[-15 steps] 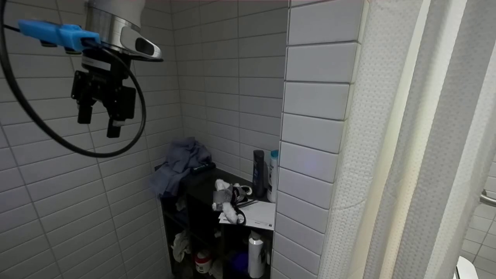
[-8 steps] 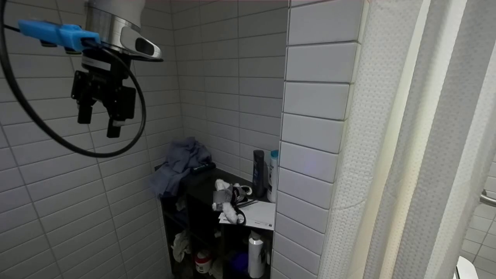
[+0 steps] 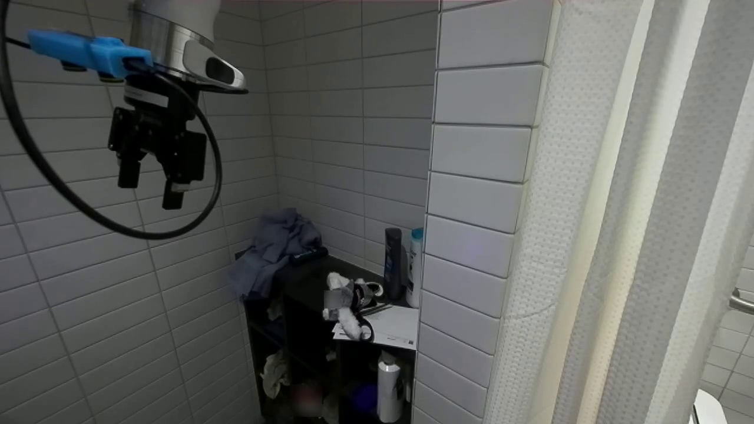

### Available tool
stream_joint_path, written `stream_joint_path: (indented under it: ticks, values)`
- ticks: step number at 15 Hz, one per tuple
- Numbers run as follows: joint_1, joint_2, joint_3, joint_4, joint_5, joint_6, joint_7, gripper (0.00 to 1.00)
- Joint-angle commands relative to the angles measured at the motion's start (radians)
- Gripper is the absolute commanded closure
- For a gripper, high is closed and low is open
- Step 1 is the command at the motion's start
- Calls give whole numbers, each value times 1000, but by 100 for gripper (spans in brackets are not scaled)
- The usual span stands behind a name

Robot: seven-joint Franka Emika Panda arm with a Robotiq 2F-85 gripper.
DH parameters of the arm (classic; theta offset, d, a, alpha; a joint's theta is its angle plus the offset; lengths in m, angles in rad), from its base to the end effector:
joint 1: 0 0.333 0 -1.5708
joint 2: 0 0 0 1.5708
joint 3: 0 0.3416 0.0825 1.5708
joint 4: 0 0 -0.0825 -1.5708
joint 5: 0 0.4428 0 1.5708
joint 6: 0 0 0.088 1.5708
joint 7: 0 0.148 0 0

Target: Remove the doll from the top of the cabinet

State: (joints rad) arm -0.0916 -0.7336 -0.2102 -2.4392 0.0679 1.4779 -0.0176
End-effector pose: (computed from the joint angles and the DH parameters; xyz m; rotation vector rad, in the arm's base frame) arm 0.3232 -0.0949 0.4967 -2.8718 0.3115 0.3043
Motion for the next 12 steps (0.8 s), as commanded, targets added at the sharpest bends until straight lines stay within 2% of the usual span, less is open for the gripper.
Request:
stream_joint_path:
  ticks: [1, 3, 6, 9, 12]
  values:
    - [-25, 4, 18, 2, 9, -3, -13, 0]
    - [-25, 4, 18, 2, 9, -3, -13, 0]
    - [-47, 15, 26, -1, 59, 35, 58, 0]
    - [-59, 21, 42, -15, 130, 113, 113, 0]
    - [-58, 27, 70, -44, 204, 237, 153, 0]
